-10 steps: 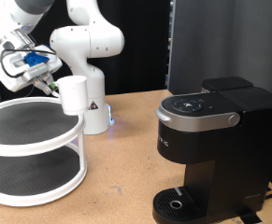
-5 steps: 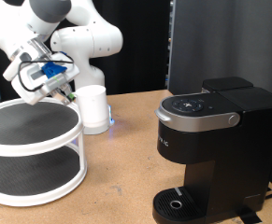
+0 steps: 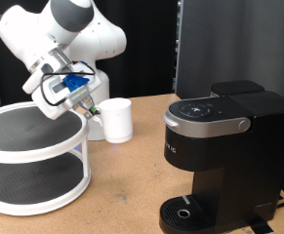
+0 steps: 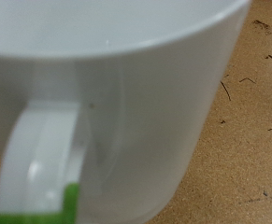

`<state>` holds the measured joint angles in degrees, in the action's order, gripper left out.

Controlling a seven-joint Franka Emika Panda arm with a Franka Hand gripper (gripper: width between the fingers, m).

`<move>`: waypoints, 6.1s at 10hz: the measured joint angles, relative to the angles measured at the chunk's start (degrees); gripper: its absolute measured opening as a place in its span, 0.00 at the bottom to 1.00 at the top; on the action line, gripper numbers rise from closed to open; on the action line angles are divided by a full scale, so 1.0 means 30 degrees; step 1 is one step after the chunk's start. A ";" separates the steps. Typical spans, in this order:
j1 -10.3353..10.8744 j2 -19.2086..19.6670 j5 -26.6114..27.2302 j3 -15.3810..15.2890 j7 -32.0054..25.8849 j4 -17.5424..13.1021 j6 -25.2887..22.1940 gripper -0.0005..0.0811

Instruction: Make a cup of coffee with the keurig machine

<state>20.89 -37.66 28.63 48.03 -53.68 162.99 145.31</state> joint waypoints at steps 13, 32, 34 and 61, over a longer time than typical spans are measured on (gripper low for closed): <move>0.4106 0.3567 0.2466 0.1834 -0.1550 -0.0465 0.2487 0.09; 2.2663 0.0566 0.9320 1.4945 -0.7560 -0.2411 1.2090 0.09; 2.3611 -0.0329 0.9289 1.5394 -0.7560 -0.2723 1.2961 0.09; 2.4630 -0.1580 0.7501 1.7491 -0.6977 -0.2764 1.1468 0.98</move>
<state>94.78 -42.40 51.14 100.51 -74.61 154.69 179.72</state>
